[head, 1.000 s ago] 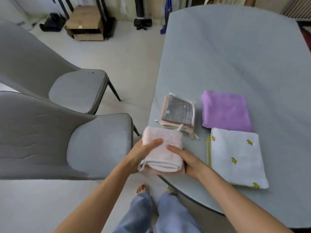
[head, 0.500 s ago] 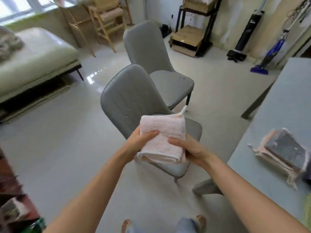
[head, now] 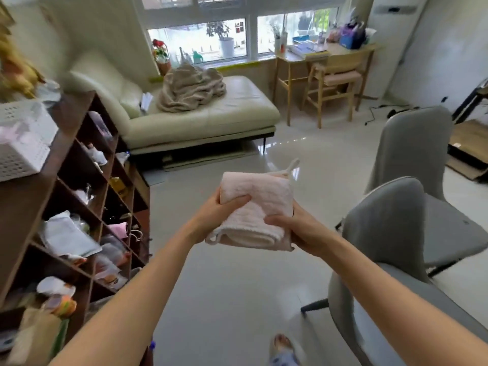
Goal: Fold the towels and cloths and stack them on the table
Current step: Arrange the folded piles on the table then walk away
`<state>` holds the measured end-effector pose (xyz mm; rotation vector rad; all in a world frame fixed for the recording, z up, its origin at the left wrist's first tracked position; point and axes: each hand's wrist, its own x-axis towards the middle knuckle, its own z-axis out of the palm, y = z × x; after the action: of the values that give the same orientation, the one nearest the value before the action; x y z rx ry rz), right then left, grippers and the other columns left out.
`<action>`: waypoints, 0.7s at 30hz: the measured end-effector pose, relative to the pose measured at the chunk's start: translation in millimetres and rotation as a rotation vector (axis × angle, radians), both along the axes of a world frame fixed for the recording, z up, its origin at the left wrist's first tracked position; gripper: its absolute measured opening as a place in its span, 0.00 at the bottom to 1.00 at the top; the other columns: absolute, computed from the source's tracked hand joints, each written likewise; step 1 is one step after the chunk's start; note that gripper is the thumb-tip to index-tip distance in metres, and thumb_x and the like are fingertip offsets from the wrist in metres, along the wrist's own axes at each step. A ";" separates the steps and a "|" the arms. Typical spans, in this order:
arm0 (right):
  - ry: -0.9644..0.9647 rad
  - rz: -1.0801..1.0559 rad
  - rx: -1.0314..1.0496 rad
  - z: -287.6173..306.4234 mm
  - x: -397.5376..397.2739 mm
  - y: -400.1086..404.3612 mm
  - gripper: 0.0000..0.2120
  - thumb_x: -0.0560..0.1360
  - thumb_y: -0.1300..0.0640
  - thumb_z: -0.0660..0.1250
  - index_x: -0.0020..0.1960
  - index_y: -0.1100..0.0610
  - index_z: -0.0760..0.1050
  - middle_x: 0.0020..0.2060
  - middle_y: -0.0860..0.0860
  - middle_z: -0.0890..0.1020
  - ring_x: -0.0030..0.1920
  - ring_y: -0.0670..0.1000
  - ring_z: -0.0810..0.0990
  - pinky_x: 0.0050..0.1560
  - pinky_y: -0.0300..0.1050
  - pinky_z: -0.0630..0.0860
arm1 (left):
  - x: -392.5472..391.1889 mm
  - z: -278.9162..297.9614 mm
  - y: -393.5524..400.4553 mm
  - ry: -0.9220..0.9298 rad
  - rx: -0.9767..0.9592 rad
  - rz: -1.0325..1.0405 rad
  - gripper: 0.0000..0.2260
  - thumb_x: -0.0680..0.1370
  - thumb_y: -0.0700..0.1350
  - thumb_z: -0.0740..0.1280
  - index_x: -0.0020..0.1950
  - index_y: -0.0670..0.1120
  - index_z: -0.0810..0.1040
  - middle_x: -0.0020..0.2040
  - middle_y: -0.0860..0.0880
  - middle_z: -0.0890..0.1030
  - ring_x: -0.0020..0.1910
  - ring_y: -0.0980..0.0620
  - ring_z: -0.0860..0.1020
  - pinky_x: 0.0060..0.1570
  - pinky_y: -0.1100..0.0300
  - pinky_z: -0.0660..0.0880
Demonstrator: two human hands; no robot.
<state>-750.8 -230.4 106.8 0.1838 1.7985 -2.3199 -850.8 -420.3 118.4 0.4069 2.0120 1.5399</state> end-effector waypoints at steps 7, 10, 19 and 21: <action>-0.035 0.199 0.016 -2.5 -171.5 -33.0 0.36 0.67 0.58 0.76 0.70 0.50 0.64 0.59 0.55 0.80 0.57 0.57 0.81 0.54 0.55 0.79 | -125.7 0.6 -53.3 0.045 0.049 0.191 0.34 0.65 0.64 0.73 0.67 0.51 0.72 0.58 0.49 0.81 0.56 0.50 0.81 0.58 0.49 0.77; 0.019 0.228 0.070 9.0 -259.1 -48.0 0.27 0.72 0.64 0.71 0.66 0.47 0.67 0.52 0.49 0.84 0.53 0.52 0.83 0.51 0.50 0.81 | -197.6 5.4 -70.2 0.108 0.039 0.298 0.32 0.66 0.64 0.74 0.66 0.53 0.73 0.58 0.52 0.82 0.57 0.52 0.80 0.61 0.49 0.75; 0.250 0.542 0.181 63.5 -489.3 -148.5 0.32 0.70 0.63 0.74 0.69 0.45 0.65 0.57 0.47 0.81 0.56 0.47 0.81 0.50 0.41 0.79 | -342.9 59.6 -165.0 0.285 0.001 0.728 0.14 0.74 0.48 0.72 0.58 0.56 0.74 0.50 0.61 0.80 0.46 0.71 0.79 0.42 0.74 0.74; 0.310 0.611 0.204 72.3 -533.7 -183.4 0.36 0.68 0.60 0.75 0.71 0.46 0.64 0.58 0.46 0.80 0.58 0.46 0.80 0.54 0.44 0.78 | -370.1 63.4 -196.3 0.326 0.031 0.835 0.17 0.71 0.51 0.75 0.58 0.56 0.75 0.51 0.60 0.81 0.49 0.69 0.79 0.48 0.71 0.75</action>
<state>-1284.4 -413.8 179.0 -0.6404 1.8763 -1.7990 -1220.9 -616.7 181.8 -0.2407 2.5976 2.0803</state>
